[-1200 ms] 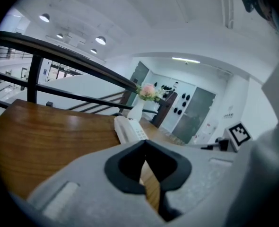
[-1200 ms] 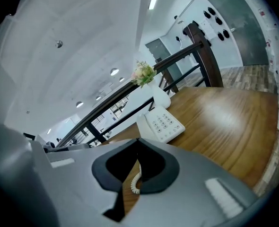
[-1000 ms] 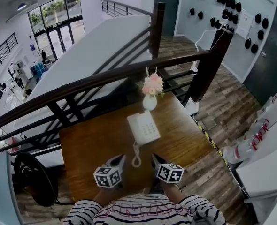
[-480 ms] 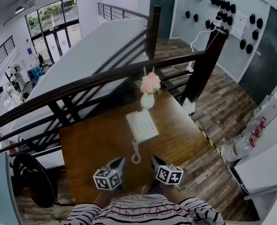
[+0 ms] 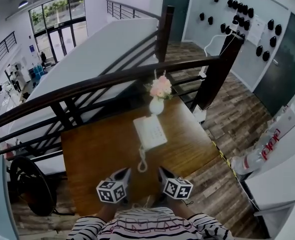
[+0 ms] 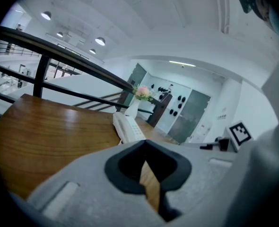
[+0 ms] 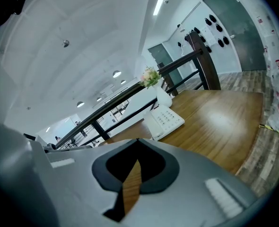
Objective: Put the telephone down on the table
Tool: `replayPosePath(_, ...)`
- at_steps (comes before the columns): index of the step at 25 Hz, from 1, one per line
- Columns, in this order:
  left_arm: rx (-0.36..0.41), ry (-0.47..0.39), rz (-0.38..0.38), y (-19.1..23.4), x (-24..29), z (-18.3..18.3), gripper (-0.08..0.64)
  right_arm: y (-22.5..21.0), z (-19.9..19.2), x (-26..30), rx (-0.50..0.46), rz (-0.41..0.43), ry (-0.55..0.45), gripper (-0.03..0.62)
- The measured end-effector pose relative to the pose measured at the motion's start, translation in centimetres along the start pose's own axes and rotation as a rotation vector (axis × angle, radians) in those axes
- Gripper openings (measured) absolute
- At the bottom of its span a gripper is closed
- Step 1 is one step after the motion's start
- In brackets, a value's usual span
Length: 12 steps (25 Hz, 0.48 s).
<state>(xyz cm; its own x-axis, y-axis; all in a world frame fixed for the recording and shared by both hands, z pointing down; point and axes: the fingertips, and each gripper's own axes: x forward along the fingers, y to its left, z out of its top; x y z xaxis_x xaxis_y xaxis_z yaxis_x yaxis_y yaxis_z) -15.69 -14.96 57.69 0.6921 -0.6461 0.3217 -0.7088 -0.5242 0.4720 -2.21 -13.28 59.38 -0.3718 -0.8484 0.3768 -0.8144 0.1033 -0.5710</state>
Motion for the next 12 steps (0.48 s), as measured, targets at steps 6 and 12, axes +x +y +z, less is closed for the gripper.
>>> replayPosePath(6, -0.014, -0.011, 0.001, 0.6, -0.2, 0.1, 0.002, 0.6, -0.5, 0.5, -0.007, 0.004, 0.006, -0.002)
replayPosePath(12, -0.036, -0.004, 0.007, 0.9, -0.1, -0.7, 0.002, 0.2, -1.3, 0.8, -0.009, -0.004, 0.023, -0.002)
